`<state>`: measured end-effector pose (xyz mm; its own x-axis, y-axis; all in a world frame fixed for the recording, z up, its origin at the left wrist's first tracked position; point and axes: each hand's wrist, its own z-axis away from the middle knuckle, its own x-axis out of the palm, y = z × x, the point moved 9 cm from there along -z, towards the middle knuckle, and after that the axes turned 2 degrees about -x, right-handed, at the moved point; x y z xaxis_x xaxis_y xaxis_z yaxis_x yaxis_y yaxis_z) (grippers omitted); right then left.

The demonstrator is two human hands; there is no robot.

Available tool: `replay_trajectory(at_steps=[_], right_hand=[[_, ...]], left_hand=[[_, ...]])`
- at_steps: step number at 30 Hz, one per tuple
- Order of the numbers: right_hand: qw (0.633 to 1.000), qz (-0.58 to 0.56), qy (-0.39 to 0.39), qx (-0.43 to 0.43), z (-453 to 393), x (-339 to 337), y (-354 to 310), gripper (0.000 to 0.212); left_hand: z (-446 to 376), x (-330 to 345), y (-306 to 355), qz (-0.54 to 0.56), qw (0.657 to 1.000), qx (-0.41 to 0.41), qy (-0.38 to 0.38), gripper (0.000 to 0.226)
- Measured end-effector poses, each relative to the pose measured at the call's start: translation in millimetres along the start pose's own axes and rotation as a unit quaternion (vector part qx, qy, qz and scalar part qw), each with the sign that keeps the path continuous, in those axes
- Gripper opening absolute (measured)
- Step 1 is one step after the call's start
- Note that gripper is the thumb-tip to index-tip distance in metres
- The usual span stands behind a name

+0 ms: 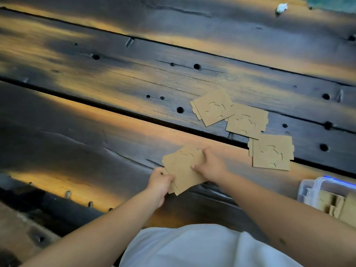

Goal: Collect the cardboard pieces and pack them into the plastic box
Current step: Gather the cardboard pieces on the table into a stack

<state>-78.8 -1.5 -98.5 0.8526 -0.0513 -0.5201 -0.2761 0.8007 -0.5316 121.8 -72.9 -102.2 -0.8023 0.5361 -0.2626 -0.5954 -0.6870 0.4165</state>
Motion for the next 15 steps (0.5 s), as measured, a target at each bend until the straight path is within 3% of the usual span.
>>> replay_trajectory(at_steps=[2, 6, 10, 12, 15], right_hand=[[0.998, -0.051, 0.028, 0.006, 11, -16, 15, 0.066], [0.985, -0.147, 0.081, 0.037, 35, -45, 50, 0.046], [0.94, -0.286, 0.16, 0.094, 58, -67, 94, 0.049], [0.901, -0.364, 0.194, 0.131, 67, -74, 116, 0.049], [0.837, -0.47, 0.227, 0.163, 72, -81, 141, 0.044]], left_hand=[[2, 17, 12, -0.007, 0.999, 0.017, -0.034, 0.009], [12, 53, 42, -0.076, 0.99, 0.092, -0.068, 0.011], [23, 104, 81, -0.176, 0.965, 0.168, -0.091, 0.02], [30, 138, 106, -0.257, 0.935, 0.223, -0.1, 0.029], [47, 198, 143, -0.368, 0.862, 0.322, -0.133, 0.031]])
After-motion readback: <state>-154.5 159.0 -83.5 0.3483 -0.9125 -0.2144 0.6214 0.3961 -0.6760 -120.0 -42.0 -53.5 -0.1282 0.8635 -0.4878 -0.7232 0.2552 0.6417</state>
